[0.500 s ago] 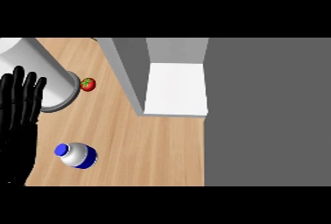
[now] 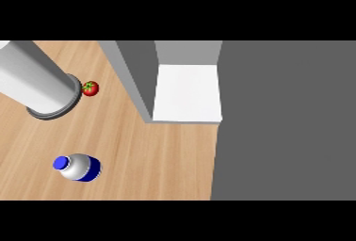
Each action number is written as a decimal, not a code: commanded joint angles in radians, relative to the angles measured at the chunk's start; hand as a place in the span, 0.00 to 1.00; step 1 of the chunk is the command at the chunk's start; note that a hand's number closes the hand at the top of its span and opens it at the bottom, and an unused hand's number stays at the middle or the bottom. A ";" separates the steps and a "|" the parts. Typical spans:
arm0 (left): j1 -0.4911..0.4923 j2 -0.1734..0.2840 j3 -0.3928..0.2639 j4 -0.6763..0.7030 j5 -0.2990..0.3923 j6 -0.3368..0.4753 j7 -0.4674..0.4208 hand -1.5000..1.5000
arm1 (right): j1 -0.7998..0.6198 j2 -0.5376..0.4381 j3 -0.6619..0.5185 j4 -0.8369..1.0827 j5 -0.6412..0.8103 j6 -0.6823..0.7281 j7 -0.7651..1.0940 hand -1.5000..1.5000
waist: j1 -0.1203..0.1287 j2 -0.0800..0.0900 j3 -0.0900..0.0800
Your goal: Pick up the bottled water, place it into the cabinet and close the cabinet
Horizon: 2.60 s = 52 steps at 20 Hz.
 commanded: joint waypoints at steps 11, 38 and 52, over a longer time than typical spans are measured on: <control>0.301 -0.022 -0.122 -0.222 0.061 0.115 0.059 0.00 | 0.068 0.008 0.144 -0.264 0.010 0.011 0.235 0.00 | -0.012 0.009 0.000; 0.159 -0.022 0.005 0.293 0.063 0.074 -0.094 0.00 | -0.008 0.026 0.335 -0.332 0.171 -0.131 0.377 0.00 | -0.022 0.010 -0.001; 0.083 -0.004 0.125 0.739 0.143 -0.044 -0.303 0.00 | -0.004 -0.033 0.364 -0.387 0.168 -0.175 0.401 0.00 | -0.027 0.010 -0.001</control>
